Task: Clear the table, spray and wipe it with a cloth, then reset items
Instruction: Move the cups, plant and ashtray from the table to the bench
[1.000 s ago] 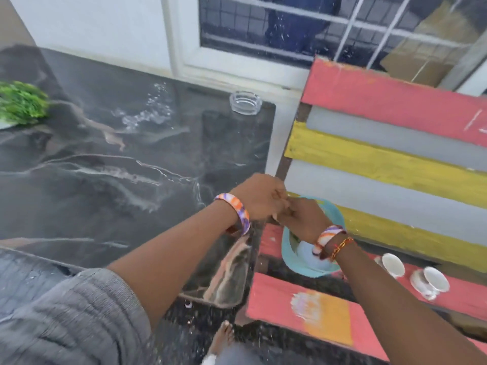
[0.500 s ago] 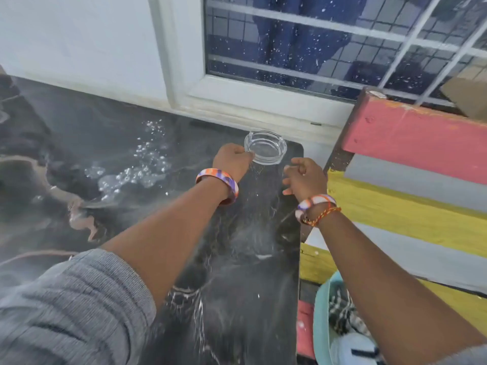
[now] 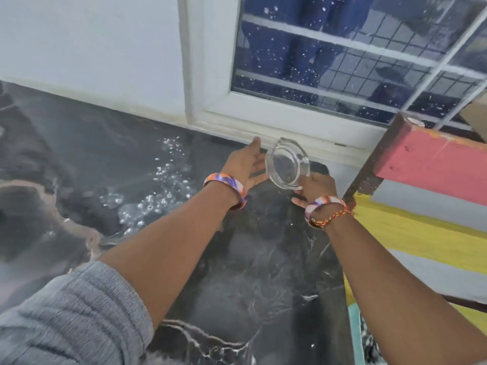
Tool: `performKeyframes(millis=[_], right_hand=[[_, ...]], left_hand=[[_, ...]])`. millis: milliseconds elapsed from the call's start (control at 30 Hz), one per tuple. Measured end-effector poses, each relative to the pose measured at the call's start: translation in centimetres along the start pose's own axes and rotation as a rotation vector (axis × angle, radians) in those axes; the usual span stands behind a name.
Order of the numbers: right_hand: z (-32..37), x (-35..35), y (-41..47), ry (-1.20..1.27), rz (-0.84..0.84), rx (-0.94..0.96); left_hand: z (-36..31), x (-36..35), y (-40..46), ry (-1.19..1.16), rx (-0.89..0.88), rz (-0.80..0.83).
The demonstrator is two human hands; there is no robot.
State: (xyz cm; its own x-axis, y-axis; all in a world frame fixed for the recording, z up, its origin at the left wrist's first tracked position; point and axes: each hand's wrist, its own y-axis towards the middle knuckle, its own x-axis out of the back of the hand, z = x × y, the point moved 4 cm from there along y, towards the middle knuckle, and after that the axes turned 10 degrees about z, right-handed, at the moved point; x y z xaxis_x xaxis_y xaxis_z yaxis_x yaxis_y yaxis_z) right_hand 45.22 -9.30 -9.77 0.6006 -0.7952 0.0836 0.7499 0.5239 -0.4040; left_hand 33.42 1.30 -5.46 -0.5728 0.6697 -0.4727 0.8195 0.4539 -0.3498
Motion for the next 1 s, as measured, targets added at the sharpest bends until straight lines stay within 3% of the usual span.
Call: performKeyframes(millis=[167, 333, 433, 567, 633, 700, 767, 833, 900, 1000], right_hand=[[0.6, -6.1, -7.3, 0.382, 0.091, 0.01], [-0.7, -15.0, -13.3, 0.391, 0.176, -0.039], [-1.8, -20.1, -15.7, 0.428, 0.208, -0.09], [-3.2, -24.6, -17.7, 0.453, 0.204, -0.124], [-3.9, -25.9, -18.4, 0.449, 0.182, -0.141], [-4.3, -26.6, -19.2, 0.431, 0.17, -0.161], [-4.8, -27.0, -20.0, 0.395, 0.168, -0.175], [-5.3, -27.2, -20.7, 0.384, 0.163, -0.191], [-5.6, -27.0, -21.3, 0.384, 0.154, -0.209], [-5.9, -26.5, -22.2, 0.374, 0.15, -0.219]], left_hand=[[-2.8, 4.1, -6.8, 0.19, -0.01, 0.061], [-5.4, 12.9, -14.5, 0.207, 0.014, 0.016], [-8.9, 18.4, -18.5, 0.304, -0.1, -0.092], [-13.6, 26.2, -22.6, 0.6, -0.355, -0.209], [-15.0, 30.4, -24.2, 0.737, -0.399, -0.308], [-14.9, 34.3, -24.7, 0.857, -0.301, -0.338], [-13.2, 36.8, -24.7, 0.98, -0.079, -0.243], [-11.5, 37.8, -24.8, 1.245, 0.085, -0.154], [-10.3, 37.6, -24.8, 1.471, 0.094, -0.139], [-9.7, 37.2, -25.0, 1.558, -0.058, -0.247]])
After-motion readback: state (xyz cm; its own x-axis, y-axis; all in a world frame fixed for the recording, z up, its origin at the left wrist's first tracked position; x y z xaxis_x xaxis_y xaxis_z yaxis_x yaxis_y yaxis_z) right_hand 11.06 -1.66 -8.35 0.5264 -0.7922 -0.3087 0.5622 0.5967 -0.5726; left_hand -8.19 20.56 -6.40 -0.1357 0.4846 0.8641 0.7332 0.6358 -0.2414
